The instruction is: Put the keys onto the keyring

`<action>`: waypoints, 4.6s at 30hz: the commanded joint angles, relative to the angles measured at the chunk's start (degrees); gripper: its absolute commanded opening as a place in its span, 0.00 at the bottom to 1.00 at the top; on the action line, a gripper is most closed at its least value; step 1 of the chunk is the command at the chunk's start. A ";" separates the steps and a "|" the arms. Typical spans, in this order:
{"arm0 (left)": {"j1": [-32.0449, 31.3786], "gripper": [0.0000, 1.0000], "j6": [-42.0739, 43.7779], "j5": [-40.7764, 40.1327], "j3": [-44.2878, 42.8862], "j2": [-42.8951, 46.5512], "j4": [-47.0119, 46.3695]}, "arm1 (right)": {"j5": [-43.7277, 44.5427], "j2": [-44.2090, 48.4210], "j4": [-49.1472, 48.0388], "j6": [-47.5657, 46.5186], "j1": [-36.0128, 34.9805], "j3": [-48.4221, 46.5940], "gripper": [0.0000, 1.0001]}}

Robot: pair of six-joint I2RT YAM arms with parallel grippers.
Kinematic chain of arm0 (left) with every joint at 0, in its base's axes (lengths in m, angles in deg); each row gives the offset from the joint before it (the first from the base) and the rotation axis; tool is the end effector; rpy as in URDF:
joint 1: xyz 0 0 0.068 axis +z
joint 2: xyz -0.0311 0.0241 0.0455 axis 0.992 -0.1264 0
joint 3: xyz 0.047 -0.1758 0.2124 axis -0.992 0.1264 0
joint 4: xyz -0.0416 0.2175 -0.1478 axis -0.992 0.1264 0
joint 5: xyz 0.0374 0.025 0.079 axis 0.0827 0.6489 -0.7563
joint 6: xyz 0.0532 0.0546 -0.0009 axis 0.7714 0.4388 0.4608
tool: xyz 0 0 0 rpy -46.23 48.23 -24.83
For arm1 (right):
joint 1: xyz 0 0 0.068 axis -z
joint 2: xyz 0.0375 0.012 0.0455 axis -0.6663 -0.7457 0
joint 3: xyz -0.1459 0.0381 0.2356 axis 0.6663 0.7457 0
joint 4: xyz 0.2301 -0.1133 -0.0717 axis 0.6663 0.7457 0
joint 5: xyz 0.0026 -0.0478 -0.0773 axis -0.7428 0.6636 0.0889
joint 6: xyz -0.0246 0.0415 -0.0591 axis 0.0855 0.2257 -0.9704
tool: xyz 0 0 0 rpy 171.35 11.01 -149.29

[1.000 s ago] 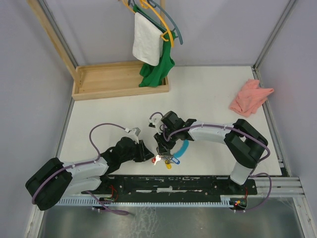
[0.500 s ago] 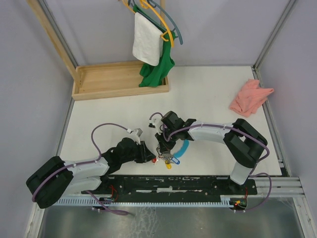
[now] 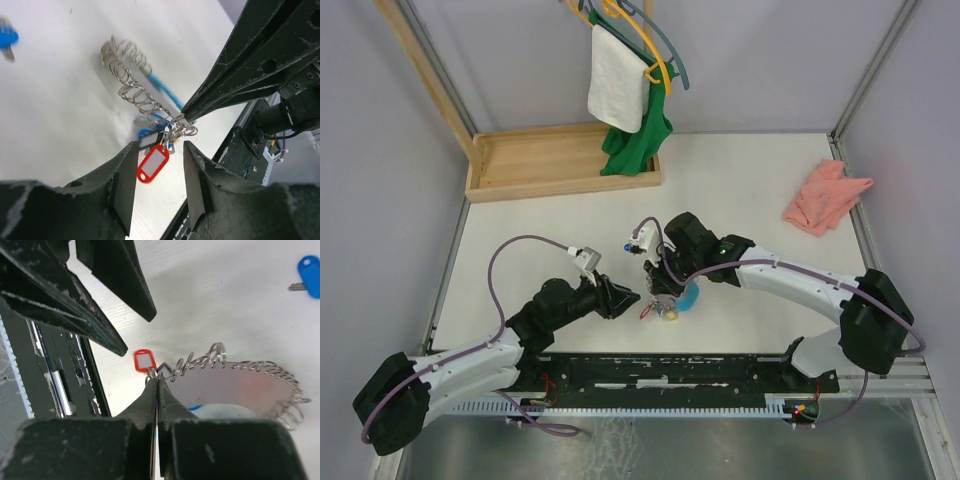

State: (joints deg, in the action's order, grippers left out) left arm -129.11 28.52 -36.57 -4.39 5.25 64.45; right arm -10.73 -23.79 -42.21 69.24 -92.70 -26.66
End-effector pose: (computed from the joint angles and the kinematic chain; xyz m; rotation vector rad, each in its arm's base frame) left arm 0.1300 -0.1507 0.1658 0.2960 1.9466 -1.1226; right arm 0.1866 0.2711 0.2219 -1.3498 2.1461 0.8500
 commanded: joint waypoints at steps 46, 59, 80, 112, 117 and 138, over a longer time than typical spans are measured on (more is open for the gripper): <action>-0.27 0.23 45.32 32.94 -12.26 -15.49 -22.67 | -4.80 21.37 4.46 -18.63 -0.24 3.37 0.01; -0.48 0.25 47.22 34.76 -14.59 -18.27 -18.55 | -5.57 21.33 3.43 -17.35 -0.24 3.22 0.01; -0.47 0.26 47.11 31.00 -13.83 -19.51 -18.70 | -4.01 21.38 1.50 -14.41 -0.24 3.72 0.01; -0.47 0.03 44.39 30.18 -12.39 -21.89 -24.63 | -3.92 21.96 -1.86 -11.28 -0.03 5.04 0.10; -0.42 0.03 40.08 26.88 -6.39 -22.68 -38.81 | -3.75 27.54 -7.85 -8.32 2.09 10.45 0.26; -0.48 0.03 38.22 26.86 -2.94 -22.40 -47.93 | -13.87 29.66 -31.10 -6.94 5.65 26.44 0.30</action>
State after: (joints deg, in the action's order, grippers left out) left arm -129.48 67.64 -10.39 -6.73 -18.23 21.59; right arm -21.86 6.36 -67.76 62.51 -87.34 -0.19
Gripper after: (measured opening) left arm 0.043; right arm 0.305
